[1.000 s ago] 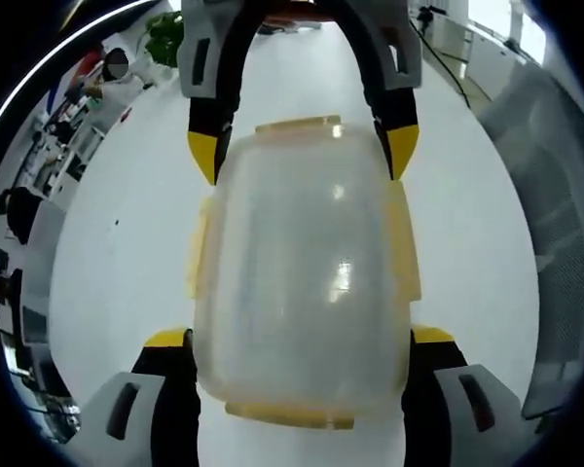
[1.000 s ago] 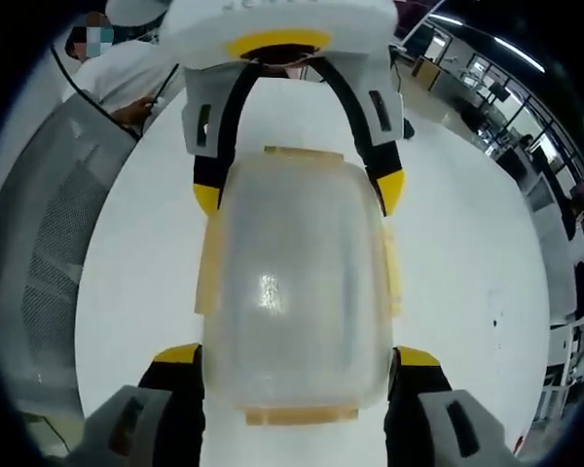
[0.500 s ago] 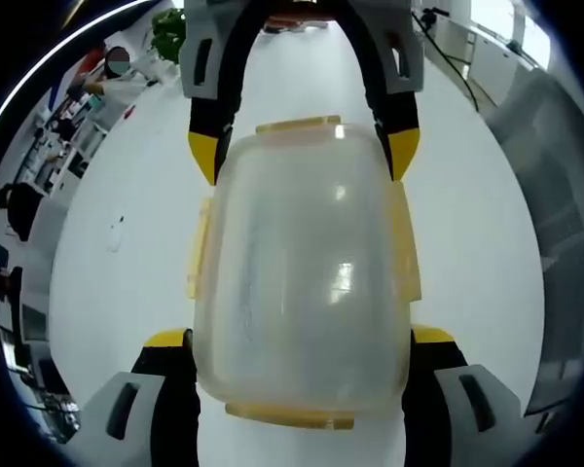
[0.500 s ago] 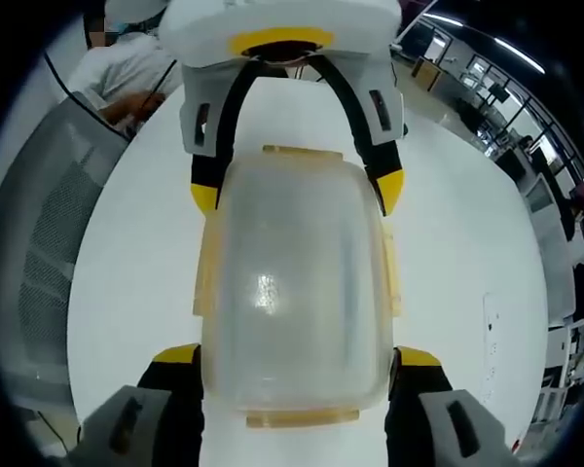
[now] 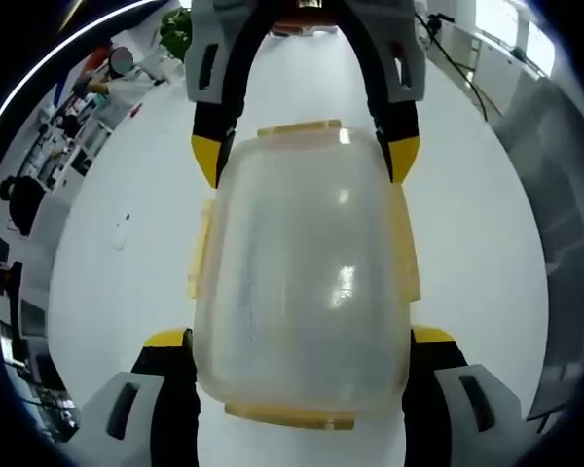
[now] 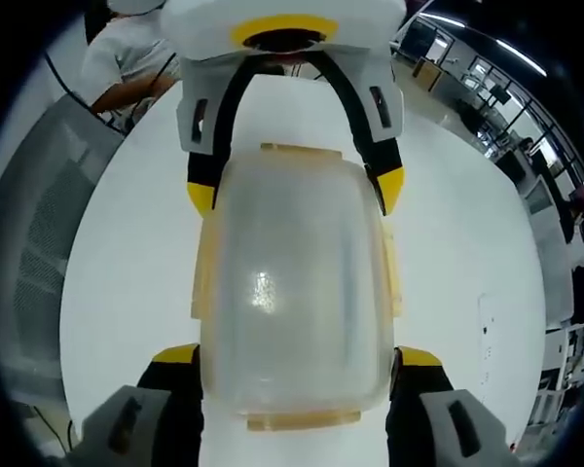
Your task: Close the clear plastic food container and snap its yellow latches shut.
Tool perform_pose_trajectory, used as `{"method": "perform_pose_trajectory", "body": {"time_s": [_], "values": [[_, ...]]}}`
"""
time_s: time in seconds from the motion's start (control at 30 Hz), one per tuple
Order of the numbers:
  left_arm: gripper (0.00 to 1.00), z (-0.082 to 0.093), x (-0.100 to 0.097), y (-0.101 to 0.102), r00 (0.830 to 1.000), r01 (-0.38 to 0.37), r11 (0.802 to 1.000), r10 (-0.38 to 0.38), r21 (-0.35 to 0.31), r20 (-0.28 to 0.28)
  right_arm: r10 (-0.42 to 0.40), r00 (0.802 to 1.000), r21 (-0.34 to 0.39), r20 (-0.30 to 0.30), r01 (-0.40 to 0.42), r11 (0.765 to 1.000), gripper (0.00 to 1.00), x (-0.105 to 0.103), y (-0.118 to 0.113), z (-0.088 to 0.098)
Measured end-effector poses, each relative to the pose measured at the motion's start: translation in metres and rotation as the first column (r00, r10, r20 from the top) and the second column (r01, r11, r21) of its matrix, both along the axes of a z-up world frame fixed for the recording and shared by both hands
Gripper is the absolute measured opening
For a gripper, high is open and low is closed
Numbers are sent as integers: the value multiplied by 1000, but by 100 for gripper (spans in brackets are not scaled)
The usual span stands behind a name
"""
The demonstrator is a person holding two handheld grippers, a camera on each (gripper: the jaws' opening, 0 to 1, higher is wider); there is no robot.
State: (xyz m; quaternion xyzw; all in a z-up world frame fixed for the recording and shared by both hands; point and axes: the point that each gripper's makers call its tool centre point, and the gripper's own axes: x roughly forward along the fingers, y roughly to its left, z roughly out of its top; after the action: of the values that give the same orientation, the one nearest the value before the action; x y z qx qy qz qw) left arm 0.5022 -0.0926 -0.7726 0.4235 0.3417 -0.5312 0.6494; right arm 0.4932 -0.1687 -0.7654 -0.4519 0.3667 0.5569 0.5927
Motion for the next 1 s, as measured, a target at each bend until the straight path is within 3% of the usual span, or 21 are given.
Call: {"method": "perform_pose_trajectory", "body": {"time_s": [0.5, 0.57, 0.6, 0.67, 0.8, 1.0], "values": [[85, 1, 0, -1, 1000, -5, 1000, 5, 3, 11, -6, 1000, 15, 21, 5, 1000, 79, 2, 0, -1], [87, -3, 1, 0, 999, 12, 1000, -13, 20, 50, -7, 1000, 16, 27, 6, 1000, 79, 2, 1, -1], [87, -6, 4, 4, 992, 62, 995, -70, 80, 107, -9, 999, 15, 31, 9, 1000, 79, 3, 1, -1], [88, -10, 4, 7, 983, 98, 987, -116, 129, 139, -11, 999, 10, 33, 11, 1000, 79, 3, 1, -1], [89, -2, 3, -3, 998, -24, 1000, 24, 2, 52, -6, 999, 7, 43, 6, 1000, 79, 3, 0, 0], [84, 7, 5, -4, 998, -22, 1000, 23, -18, 63, -7, 998, 11, 56, 6, 1000, 78, 4, -1, 3]]}}
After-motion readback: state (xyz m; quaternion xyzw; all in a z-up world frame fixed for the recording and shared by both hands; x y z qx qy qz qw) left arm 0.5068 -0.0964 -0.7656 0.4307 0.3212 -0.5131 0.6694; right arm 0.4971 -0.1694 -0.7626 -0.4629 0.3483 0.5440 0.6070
